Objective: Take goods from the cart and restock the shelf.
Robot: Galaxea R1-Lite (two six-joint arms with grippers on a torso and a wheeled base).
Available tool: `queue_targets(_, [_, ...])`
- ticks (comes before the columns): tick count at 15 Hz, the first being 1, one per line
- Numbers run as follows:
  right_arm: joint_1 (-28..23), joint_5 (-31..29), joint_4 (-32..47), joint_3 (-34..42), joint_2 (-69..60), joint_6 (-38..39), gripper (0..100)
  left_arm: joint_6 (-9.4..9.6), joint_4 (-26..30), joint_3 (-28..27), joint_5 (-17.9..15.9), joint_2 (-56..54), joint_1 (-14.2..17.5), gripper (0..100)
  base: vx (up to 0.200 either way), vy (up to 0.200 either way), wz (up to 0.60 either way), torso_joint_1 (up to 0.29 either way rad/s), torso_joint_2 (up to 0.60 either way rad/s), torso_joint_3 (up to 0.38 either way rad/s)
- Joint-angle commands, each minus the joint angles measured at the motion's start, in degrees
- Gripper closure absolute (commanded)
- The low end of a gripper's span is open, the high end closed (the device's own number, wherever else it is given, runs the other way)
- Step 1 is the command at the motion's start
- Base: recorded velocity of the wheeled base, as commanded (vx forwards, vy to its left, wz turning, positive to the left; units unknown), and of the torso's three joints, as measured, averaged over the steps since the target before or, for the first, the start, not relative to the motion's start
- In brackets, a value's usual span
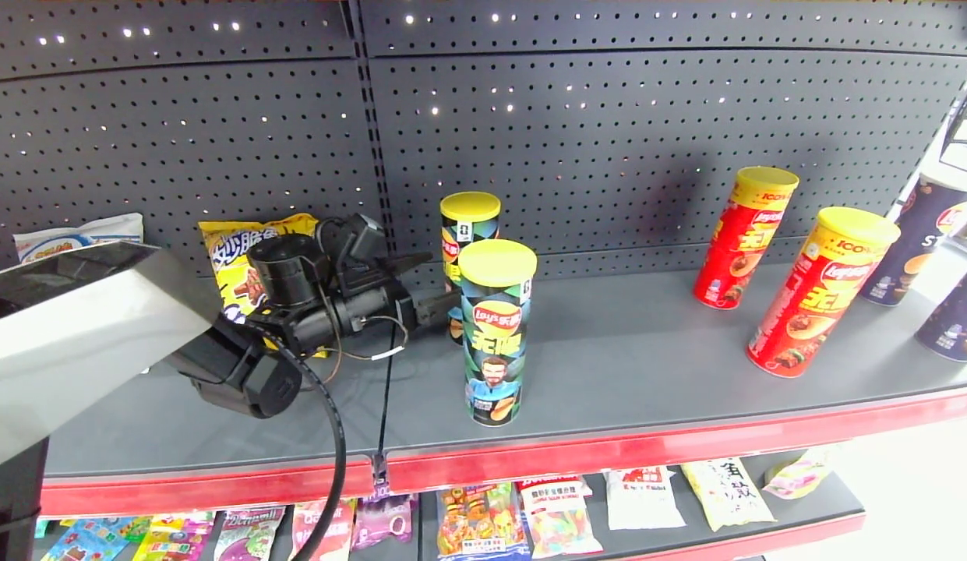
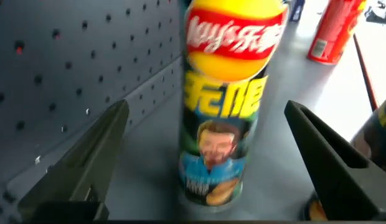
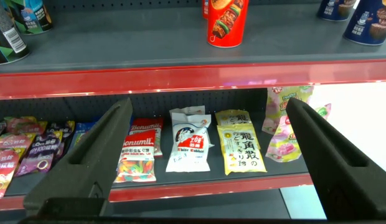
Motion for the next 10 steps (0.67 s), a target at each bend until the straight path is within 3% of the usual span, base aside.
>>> queue_targets(1, [0.0,0.0,0.0,0.0,0.0,0.0,0,-0.01,1.3,0.6,0.0,-2.0,0.4,0,0.0,0.0,0.0,0.0,0.0,0.0])
queue_targets(3, [0.0,0.0,0.0,0.0,0.0,0.0,0,0.69,4.6,1.4,0.0,-4.0,0.6,0,0.0,0.0,0.0,0.0,0.0,0.0])
queue_targets(6, [0.0,0.0,0.0,0.0,0.0,0.0,0,4.91,11.8,5.5,0.0,-9.4,2.6,0,0.0,0.0,0.0,0.0,0.0,0.0])
queue_targets(9, [0.0,0.0,0.1,0.0,0.0,0.0,0,11.76,29.1,11.6,-0.1,-21.1,7.8,0,0.0,0.0,0.0,0.0,0.0,0.0])
queue_targets(10, [0.0,0.0,0.0,0.0,0.0,0.0,0,15.19,34.9,12.7,-0.1,-25.3,9.3,0,0.0,0.0,0.0,0.0,0.0,0.0])
